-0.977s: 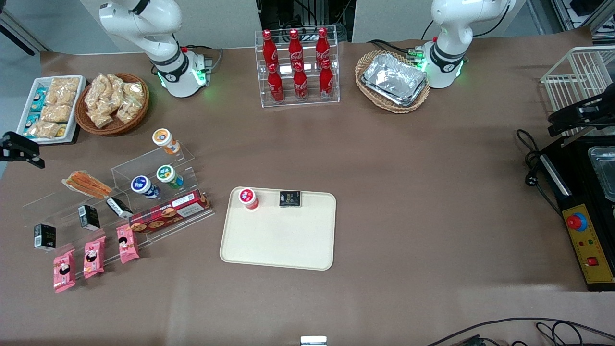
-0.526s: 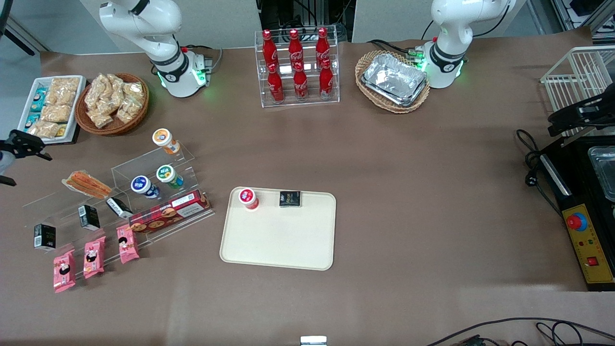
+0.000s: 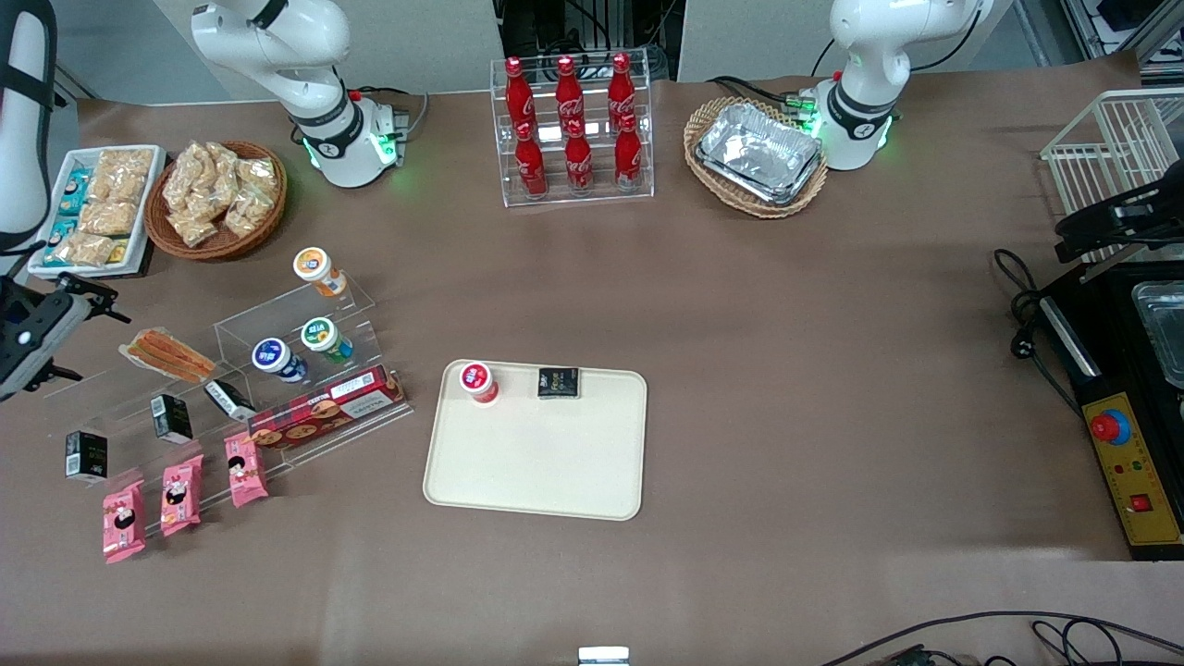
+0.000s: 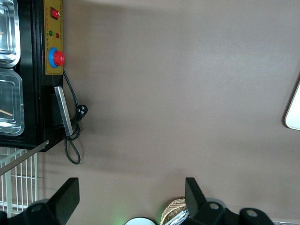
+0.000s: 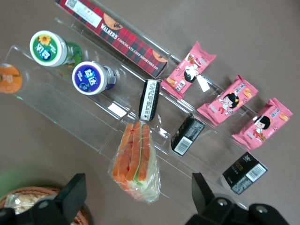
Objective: Place sandwich on tray
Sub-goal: 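Lower the right gripper and close it on the wrapped sandwich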
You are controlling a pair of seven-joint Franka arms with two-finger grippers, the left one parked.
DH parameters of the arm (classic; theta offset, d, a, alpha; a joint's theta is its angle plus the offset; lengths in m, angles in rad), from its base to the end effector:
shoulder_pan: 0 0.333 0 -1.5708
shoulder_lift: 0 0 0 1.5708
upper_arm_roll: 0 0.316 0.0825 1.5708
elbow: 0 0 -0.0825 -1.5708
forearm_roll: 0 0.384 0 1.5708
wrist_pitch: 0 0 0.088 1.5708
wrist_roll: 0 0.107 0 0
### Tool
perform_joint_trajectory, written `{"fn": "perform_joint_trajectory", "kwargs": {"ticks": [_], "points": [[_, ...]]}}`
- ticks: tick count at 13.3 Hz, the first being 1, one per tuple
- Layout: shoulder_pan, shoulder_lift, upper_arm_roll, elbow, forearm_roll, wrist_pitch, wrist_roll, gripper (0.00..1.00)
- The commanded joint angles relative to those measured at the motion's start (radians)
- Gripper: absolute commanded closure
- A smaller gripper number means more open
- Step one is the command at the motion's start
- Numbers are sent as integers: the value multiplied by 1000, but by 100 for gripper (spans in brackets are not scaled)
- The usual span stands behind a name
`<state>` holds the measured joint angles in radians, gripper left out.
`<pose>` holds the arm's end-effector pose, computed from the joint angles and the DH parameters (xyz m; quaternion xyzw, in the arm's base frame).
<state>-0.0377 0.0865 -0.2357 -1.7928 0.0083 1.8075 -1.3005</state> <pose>0.5598 -0.1524 0.4910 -0.8710 -0.4901 0.0288 0.0203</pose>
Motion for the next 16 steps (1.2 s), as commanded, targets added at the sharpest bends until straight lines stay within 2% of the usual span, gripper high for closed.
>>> {"fn": "perform_joint_trajectory", "kwargs": {"ticks": [1, 5, 16], "points": [[-5, -100, -16, -167, 12, 117, -85, 0], [-4, -123, -51, -246, 12, 211, -163, 0], [-5, -145, -56, -427, 12, 429, -168, 0]]}}
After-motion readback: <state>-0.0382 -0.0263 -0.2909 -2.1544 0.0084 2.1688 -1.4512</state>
